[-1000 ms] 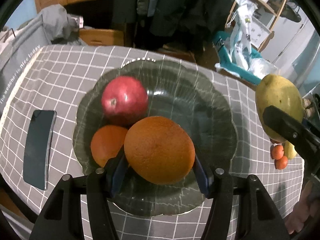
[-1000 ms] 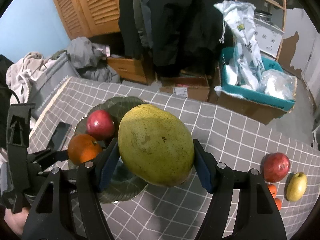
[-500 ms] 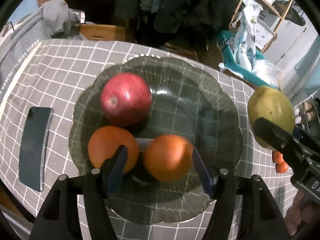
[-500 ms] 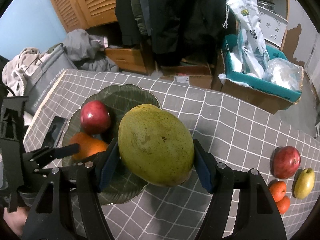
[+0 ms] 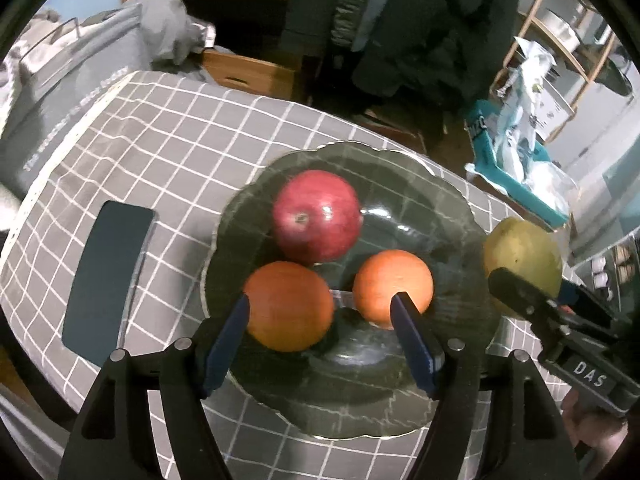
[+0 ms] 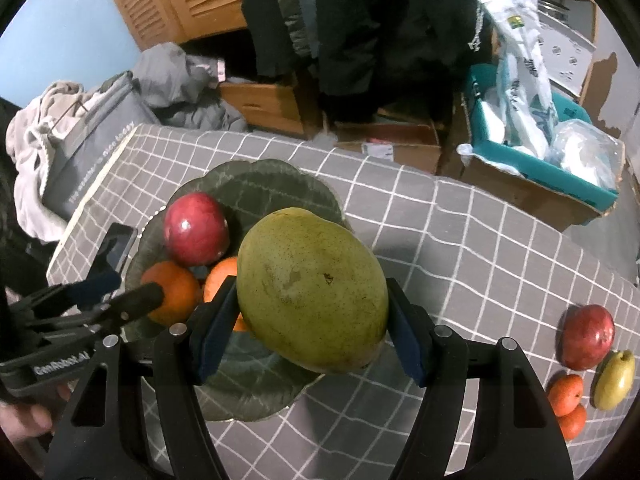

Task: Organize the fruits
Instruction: 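Lower the orange into the bowl and open the left gripper while the right releases the mango there, then withdraw both open grippers up and away from the bowl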

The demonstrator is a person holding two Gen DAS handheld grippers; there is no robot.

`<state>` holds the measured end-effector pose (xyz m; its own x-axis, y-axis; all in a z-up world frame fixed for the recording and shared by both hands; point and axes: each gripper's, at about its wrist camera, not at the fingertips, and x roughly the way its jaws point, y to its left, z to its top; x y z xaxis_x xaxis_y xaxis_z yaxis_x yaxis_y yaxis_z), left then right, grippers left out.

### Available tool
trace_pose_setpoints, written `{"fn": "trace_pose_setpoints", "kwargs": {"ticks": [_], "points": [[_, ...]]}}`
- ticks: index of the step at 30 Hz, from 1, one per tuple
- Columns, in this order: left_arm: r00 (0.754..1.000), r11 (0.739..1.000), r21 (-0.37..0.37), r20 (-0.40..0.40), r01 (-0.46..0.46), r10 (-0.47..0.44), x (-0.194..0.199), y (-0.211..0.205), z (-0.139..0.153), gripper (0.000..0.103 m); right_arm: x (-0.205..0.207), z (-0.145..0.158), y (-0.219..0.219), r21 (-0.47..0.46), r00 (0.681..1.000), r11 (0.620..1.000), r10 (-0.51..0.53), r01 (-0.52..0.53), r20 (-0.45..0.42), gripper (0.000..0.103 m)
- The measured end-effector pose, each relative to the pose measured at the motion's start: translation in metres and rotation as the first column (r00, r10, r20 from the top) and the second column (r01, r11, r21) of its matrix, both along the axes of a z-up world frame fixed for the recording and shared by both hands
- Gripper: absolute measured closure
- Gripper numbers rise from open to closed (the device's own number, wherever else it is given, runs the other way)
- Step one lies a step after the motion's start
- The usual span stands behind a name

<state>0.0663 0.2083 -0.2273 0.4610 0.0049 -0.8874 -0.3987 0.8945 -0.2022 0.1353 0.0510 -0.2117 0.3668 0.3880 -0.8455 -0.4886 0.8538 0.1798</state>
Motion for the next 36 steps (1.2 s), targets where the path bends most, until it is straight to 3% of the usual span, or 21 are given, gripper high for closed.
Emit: {"fn": "trace_pose_setpoints", "kwargs": {"ticks": [5, 14, 17, 36], "points": [[1.0, 1.0, -0.001, -0.006, -0.021, 0.021, -0.007, 0.009, -0.001, 0.029, 0.0, -0.012, 0.013, -0.019, 0.999, 0.999, 0.027, -0.027, -0.034, 0.032], [1.0, 1.0, 0.004, -0.004, -0.026, 0.026, -0.011, 0.013, 0.0, 0.029, -0.004, -0.016, 0.027, -0.072, 0.998, 0.996, 0.06, -0.06, -0.009, 0.031], [1.0, 1.0, 0.006, -0.004, -0.026, 0.026, -0.011, 0.013, 0.001, 0.028, -0.005, -0.002, 0.027, -0.058, 0.997, 0.996, 0.065, -0.062, 0.046, 0.022], [0.996, 0.997, 0.062, 0.073, 0.037, -0.042, -0.017, -0.009, 0.041, 0.023, -0.015, 0.063, -0.008, -0.028, 0.982, 0.999, -0.017, 0.022, 0.187, 0.021]]}}
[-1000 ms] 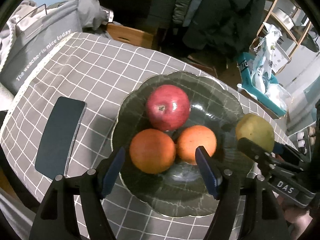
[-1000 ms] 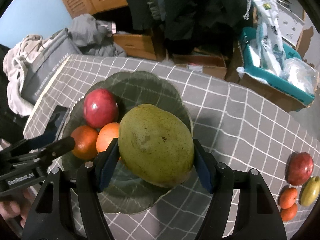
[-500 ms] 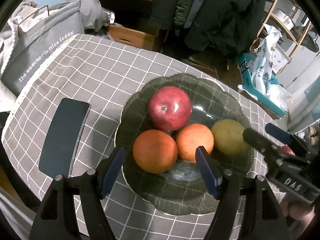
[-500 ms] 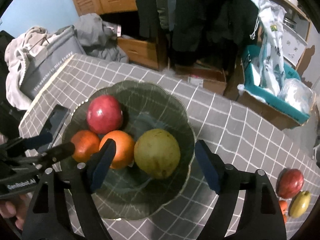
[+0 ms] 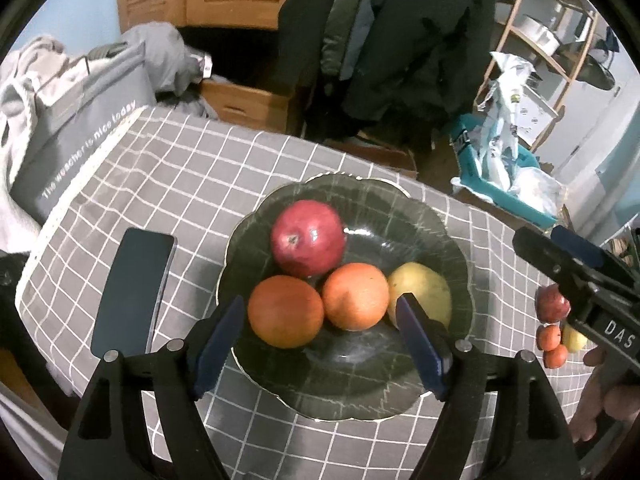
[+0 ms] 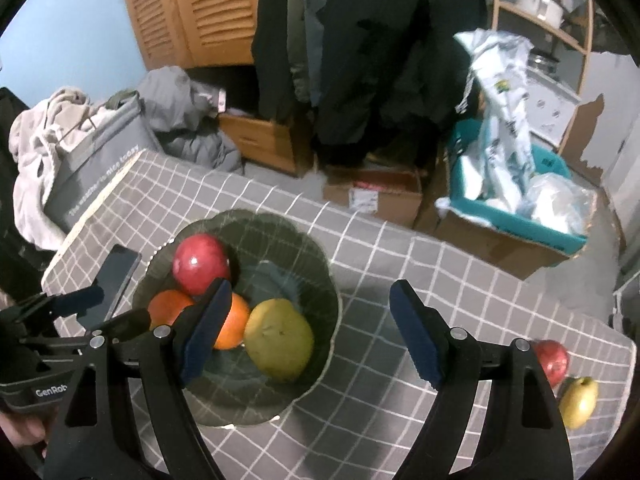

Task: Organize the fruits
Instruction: 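Withdraw both open grippers up and away from the bowl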

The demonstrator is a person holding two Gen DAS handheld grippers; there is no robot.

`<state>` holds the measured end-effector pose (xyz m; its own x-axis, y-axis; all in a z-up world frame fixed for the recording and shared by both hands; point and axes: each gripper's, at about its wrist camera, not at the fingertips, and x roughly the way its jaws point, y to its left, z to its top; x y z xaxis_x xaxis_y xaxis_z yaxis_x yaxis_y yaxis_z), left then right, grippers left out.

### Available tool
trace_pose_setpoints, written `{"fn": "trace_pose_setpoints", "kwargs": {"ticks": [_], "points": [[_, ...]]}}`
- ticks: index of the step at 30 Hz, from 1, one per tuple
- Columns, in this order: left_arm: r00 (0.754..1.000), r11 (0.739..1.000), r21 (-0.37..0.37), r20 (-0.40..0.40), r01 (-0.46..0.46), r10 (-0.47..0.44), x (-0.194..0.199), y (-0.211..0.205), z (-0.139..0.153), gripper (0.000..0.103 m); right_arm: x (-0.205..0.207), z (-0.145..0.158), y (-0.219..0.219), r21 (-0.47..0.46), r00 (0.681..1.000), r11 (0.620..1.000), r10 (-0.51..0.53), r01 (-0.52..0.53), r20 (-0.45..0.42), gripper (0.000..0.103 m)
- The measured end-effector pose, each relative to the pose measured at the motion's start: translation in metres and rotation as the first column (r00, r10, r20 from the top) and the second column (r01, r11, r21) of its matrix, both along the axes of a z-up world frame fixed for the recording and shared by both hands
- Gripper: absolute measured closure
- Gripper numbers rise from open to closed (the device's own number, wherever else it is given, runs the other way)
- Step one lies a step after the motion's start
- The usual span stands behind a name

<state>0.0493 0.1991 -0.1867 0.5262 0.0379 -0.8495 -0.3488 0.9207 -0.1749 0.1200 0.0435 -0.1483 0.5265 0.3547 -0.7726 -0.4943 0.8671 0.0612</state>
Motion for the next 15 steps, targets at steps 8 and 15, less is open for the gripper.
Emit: {"fn": "trace_pose_setpoints", "kwargs": {"ticks": [8, 15], "points": [[0.998, 0.999, 0.021, 0.058, 0.028, -0.029, -0.006, -0.013, 0.026, 0.017, -0.013, 0.032, -0.023, 0.021, 0.997, 0.999, -0.039, 0.038, 0.065, 0.021], [0.993, 0.999, 0.023, 0.11, 0.037, -0.04, -0.012, -0.022, 0.05, 0.015, -0.028, 0.058, -0.043, 0.017, 0.988, 0.998, -0.07, 0.068, 0.137, 0.018]]}}
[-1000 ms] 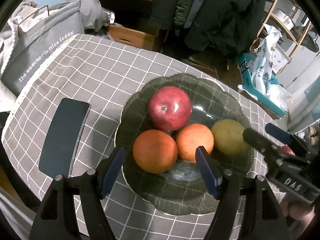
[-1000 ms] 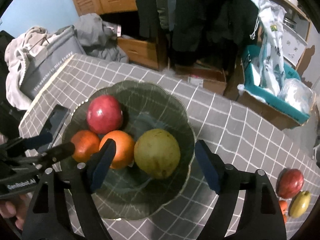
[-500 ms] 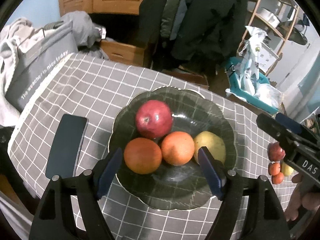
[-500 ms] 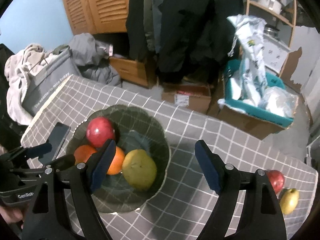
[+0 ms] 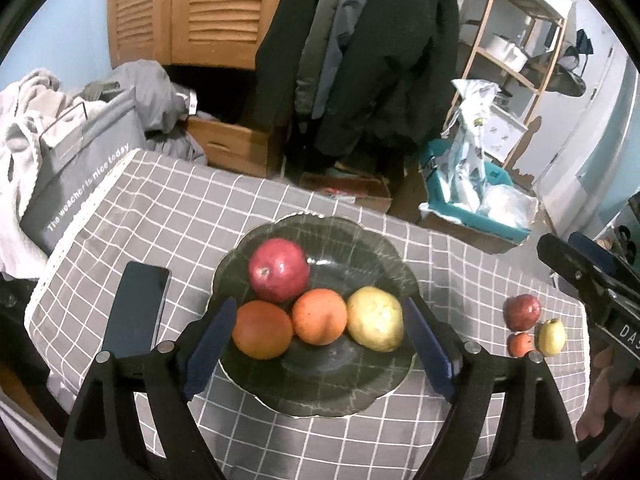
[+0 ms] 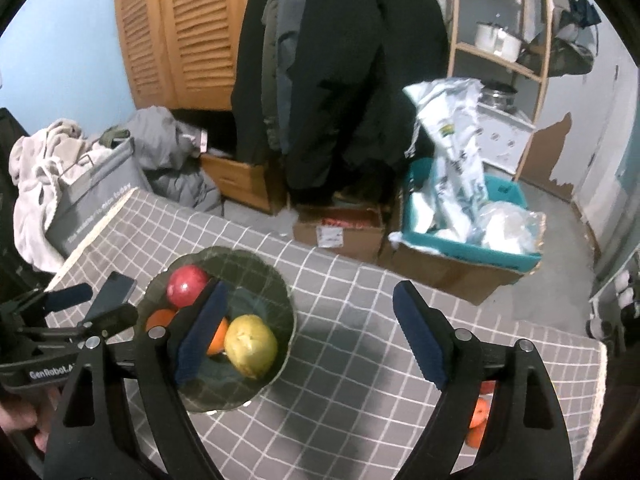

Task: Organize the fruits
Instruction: 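Withdraw both open grippers up and away from the bowl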

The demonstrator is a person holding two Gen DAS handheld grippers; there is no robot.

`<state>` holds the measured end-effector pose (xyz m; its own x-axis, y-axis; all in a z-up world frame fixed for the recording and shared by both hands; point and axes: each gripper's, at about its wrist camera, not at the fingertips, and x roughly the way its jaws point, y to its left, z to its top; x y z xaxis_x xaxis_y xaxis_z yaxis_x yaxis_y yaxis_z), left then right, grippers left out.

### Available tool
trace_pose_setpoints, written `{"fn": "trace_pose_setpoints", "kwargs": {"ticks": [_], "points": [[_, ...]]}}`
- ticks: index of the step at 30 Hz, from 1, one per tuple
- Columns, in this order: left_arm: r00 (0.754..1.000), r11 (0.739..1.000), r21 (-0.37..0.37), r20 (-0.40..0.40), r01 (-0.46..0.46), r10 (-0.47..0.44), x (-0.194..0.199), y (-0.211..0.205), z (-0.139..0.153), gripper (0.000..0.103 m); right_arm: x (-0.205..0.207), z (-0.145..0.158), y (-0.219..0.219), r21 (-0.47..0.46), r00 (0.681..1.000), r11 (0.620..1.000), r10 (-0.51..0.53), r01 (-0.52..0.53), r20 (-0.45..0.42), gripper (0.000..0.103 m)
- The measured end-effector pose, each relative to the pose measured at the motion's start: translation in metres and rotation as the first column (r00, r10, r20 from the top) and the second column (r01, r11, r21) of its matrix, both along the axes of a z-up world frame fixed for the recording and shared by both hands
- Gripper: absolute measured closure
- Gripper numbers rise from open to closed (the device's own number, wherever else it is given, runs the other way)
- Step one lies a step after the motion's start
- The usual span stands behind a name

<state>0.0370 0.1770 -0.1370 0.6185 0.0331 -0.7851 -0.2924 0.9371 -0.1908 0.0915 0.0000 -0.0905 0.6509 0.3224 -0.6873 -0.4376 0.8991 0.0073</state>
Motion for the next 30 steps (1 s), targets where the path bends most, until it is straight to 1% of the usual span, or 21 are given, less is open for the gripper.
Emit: {"fn": "trace_pose_setpoints", "kwargs": {"ticks": [5, 10, 14, 21, 23, 30], "points": [[0.999, 0.999, 0.031, 0.034, 0.033, -0.034, -0.004, -0.016, 0.017, 0.01, -0.011, 0.014, -0.016, 0.002, 0.999, 1.0, -0.023, 0.023, 0.034, 0.017], [0.996, 0.996, 0.062, 0.056, 0.072, -0.075, -0.007, -0.035, 0.029, 0.008, -0.021, 0.027, -0.037, 0.022, 0.997, 0.999, -0.051, 0.05, 0.057, 0.016], [0.992, 0.992, 0.079, 0.08, 0.094, -0.1, -0.009, -0.049, 0.04, 0.003, -0.032, 0.039, -0.056, 0.04, 0.994, 0.997, -0.067, 0.064, 0.081, 0.016], [0.982, 0.988, 0.09, 0.134, 0.122, -0.133, -0.016, -0.068, 0.063, 0.003, -0.049, 0.058, -0.087, 0.064, 0.987, 0.993, -0.107, 0.1, 0.119, 0.016], [0.978, 0.987, 0.094, 0.149, 0.131, -0.144, -0.017, -0.074, 0.068, 0.001, -0.051, 0.061, -0.096, 0.067, 0.985, 0.991, -0.12, 0.112, 0.122, 0.016], [0.968, 0.981, 0.1, 0.171, 0.167, -0.182, -0.015, -0.098, 0.08, 0.001, -0.065, 0.066, -0.127, 0.081, 0.978, 0.985, -0.162, 0.152, 0.134, 0.016]]}}
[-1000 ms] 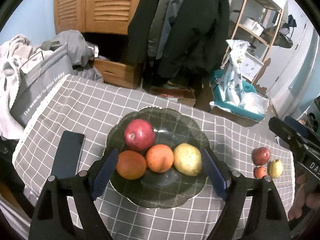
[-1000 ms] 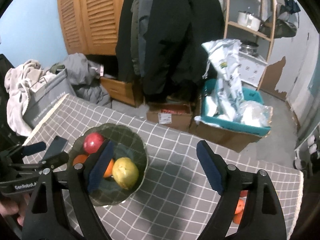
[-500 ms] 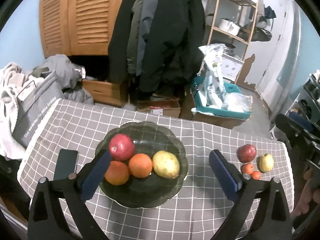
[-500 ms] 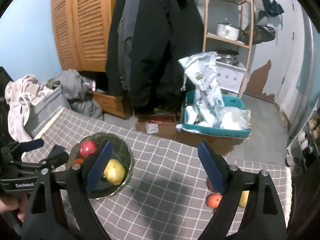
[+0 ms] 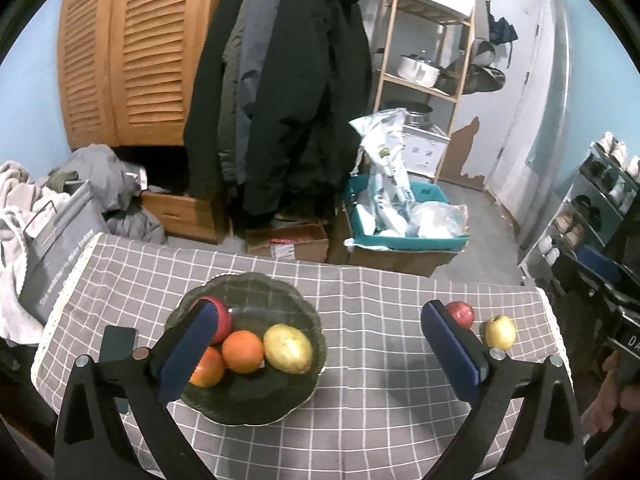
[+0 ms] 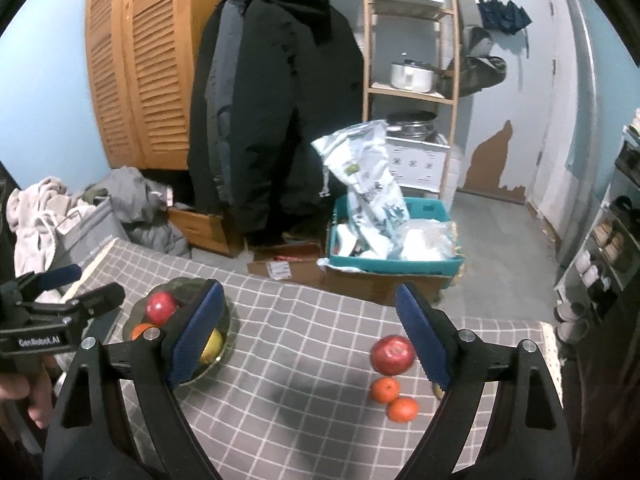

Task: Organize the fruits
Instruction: 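Withdraw both open grippers up and away from the bowl, then move both grippers toward the red apple and yellow-green pear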

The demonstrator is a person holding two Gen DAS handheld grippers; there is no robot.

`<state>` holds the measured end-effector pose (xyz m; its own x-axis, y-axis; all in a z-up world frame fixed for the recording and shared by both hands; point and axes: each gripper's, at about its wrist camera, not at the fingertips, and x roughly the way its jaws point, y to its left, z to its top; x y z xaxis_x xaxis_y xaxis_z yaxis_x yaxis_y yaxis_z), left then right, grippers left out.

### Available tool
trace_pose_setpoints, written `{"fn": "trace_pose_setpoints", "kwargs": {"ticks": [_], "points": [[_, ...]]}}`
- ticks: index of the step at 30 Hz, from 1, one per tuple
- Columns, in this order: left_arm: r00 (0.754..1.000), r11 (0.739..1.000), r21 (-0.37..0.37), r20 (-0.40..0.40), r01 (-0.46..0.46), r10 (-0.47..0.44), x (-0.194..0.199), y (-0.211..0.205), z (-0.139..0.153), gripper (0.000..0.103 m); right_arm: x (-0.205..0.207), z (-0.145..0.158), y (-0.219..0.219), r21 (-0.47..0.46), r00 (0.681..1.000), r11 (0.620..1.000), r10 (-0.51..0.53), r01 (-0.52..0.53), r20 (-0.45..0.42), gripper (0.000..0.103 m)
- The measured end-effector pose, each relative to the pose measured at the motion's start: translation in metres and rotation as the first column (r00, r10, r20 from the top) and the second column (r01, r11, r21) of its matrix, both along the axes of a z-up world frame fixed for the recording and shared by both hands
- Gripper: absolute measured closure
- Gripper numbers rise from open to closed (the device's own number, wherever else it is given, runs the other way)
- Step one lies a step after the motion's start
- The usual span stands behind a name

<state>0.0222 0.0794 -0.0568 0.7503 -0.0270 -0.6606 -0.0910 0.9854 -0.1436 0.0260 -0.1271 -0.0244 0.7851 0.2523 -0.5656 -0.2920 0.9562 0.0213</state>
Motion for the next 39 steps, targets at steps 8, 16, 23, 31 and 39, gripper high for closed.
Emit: {"fn": "trace_pose_setpoints", "kwargs": {"ticks": [8, 16, 23, 31, 39], "points": [[0.999, 0.998, 0.028, 0.014, 0.052, -0.052, 0.005, -0.03, 0.005, 0.001, -0.009, 0.003, -0.041, 0.008, 0.997, 0.997, -0.08, 0.08, 0.011, 0.016], [0.993, 0.993, 0.019, -0.009, 0.115, -0.114, 0.018, -0.062, 0.003, 0.001, -0.014, -0.001, -0.081, 0.016, 0.988, 0.988, -0.157, 0.157, 0.006, 0.016], [0.986, 0.985, 0.037, -0.014, 0.168, -0.167, 0.027, -0.094, 0.002, 0.001, -0.017, -0.006, -0.114, 0.025, 0.975, 0.975, -0.22, 0.22, -0.004, 0.016], [0.976, 0.977, 0.019, -0.065, 0.21, -0.209, 0.043, -0.118, -0.015, 0.001, -0.009, -0.024, -0.144, -0.003, 0.959, 0.96, -0.28, 0.281, -0.045, 0.016], [0.963, 0.972, -0.001, -0.133, 0.237, -0.235, 0.07, -0.138, -0.039, 0.001, 0.014, -0.06, -0.162, -0.052, 0.94, 0.95, -0.312, 0.307, -0.142, 0.016]]}}
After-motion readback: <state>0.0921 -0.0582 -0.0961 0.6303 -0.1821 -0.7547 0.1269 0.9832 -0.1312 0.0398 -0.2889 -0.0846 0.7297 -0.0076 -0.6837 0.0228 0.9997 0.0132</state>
